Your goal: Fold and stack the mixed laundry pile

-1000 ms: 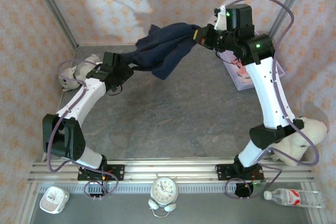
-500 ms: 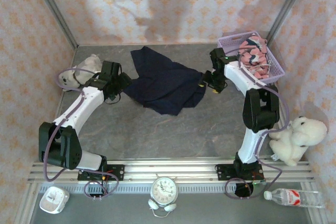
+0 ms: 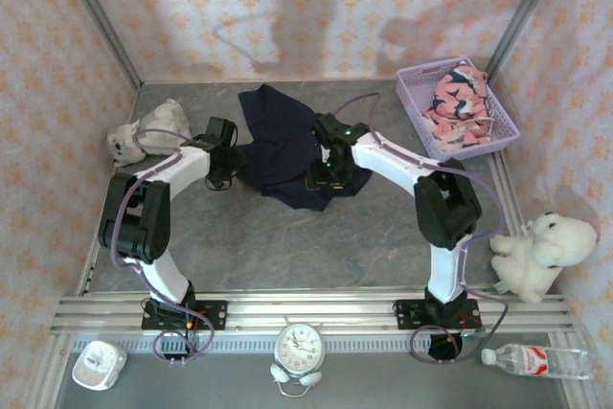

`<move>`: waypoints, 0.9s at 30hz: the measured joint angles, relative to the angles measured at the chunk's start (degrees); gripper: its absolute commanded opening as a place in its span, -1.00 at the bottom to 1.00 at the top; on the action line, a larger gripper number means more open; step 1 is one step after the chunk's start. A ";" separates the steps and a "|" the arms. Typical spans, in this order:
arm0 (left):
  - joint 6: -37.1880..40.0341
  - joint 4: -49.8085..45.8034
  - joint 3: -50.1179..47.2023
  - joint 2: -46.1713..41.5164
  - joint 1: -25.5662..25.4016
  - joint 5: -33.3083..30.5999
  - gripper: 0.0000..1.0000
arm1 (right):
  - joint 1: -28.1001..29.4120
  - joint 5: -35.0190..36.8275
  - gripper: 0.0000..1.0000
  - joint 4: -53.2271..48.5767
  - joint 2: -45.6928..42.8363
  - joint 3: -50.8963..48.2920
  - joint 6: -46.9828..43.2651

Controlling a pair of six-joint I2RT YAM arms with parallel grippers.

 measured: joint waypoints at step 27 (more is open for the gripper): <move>0.04 -2.01 10.80 -0.96 -3.76 3.17 -1.00 | -2.29 -5.95 -0.74 4.57 5.20 -3.10 -2.97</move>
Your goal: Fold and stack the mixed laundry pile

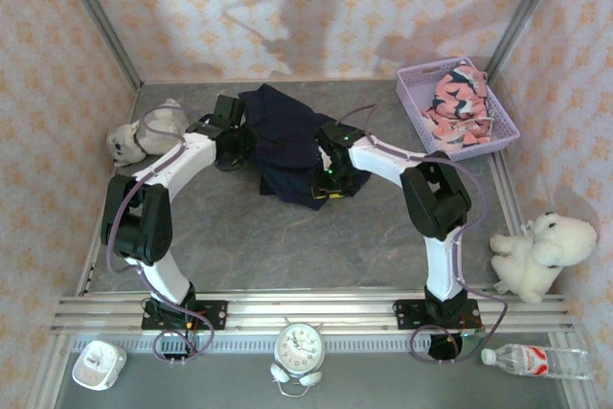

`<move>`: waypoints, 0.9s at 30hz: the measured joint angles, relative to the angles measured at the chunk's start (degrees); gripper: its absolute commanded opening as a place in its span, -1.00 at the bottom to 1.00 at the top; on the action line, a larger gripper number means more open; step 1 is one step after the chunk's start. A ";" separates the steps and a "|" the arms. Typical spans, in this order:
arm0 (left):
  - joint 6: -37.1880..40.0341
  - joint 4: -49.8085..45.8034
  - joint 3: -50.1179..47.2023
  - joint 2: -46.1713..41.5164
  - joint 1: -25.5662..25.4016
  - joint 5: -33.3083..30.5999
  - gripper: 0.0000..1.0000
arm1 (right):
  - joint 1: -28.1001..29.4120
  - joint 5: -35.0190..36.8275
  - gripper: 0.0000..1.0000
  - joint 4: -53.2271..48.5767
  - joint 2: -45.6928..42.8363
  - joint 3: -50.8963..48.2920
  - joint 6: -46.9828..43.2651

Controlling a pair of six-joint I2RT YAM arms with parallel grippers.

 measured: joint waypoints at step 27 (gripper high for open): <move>6.80 -13.81 47.95 -9.64 4.50 1.57 -1.00 | -11.50 -11.87 -1.00 -13.44 -16.94 52.19 5.27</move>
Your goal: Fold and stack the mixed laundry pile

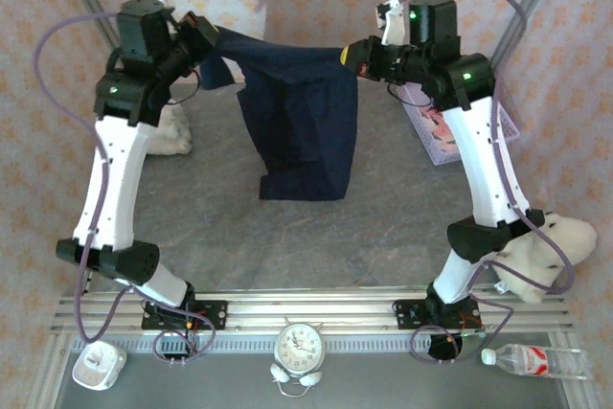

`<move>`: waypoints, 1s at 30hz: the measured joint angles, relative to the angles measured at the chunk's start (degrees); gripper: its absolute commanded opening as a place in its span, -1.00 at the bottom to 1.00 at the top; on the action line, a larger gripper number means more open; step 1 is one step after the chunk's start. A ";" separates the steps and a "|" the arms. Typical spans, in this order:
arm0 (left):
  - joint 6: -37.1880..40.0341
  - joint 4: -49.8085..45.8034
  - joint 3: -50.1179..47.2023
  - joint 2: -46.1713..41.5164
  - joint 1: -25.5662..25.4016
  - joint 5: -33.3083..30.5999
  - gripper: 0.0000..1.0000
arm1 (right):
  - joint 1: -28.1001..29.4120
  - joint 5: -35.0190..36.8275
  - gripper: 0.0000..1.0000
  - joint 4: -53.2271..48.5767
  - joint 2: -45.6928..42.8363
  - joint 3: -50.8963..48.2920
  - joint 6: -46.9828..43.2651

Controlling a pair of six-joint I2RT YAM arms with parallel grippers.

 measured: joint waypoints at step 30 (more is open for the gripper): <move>4.90 -5.66 36.87 32.81 -1.51 -4.55 -0.41 | -9.53 -5.27 -1.00 24.52 -11.02 -36.98 24.90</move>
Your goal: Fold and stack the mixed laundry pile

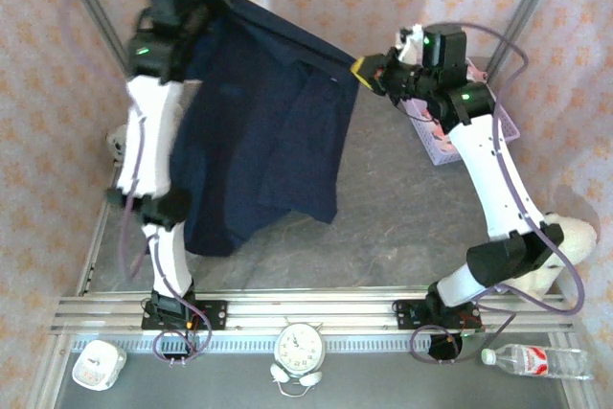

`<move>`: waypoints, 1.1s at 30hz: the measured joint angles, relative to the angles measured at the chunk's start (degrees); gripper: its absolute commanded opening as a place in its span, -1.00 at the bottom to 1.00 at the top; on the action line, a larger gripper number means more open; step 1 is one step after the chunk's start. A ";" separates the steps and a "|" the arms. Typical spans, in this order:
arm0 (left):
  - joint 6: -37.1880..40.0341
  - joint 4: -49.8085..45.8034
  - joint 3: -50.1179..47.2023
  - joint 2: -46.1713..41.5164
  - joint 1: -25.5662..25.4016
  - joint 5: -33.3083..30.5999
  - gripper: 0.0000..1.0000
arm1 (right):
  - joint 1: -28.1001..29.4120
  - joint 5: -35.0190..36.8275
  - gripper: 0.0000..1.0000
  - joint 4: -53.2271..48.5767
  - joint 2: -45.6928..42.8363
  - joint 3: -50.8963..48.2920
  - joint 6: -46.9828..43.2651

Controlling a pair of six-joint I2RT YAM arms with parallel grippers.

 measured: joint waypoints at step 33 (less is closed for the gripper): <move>-6.45 4.24 -98.44 -27.56 -7.26 1.01 0.42 | 10.21 20.94 0.17 -15.47 3.21 -39.19 -19.58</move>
